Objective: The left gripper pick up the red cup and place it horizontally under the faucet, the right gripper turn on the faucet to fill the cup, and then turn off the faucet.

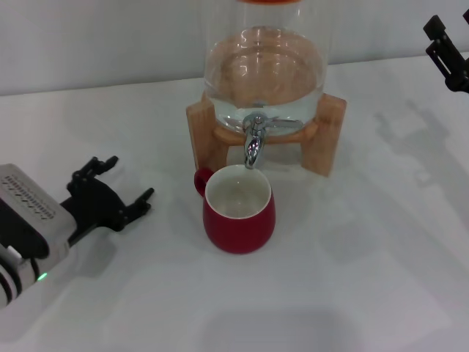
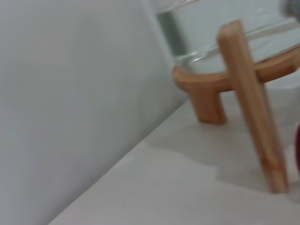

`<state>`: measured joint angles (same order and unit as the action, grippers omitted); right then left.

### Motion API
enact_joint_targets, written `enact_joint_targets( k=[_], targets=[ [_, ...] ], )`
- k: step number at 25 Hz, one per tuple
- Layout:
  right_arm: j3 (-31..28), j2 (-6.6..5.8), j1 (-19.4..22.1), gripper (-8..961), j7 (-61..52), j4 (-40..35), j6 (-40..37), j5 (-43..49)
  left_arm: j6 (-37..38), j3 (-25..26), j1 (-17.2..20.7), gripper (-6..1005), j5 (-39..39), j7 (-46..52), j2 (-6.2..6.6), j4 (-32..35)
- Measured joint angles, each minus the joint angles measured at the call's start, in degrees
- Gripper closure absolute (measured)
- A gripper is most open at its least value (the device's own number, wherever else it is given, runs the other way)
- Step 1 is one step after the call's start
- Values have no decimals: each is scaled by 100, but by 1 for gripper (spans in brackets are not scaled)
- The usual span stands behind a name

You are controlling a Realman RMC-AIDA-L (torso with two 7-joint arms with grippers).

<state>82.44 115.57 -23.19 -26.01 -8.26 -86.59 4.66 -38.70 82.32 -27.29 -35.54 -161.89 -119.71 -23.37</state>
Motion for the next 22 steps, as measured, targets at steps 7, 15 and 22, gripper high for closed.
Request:
enact_joint_targets(
  k=[7, 15, 22],
  targets=[
    [0, 0, 5, 235, 0, 0, 10, 0, -24, 623, 57, 164, -55, -9, 30, 8],
    [0, 0, 16, 235, 0, 1, 12, 0, -639, 1695, 188, 163, 10, -8, 34, -5],
    [-3, 0, 27, 234, 0, 3, 20, 0, -1641, 2262, 345, 162, 745, 0, 24, 130]
  ],
)
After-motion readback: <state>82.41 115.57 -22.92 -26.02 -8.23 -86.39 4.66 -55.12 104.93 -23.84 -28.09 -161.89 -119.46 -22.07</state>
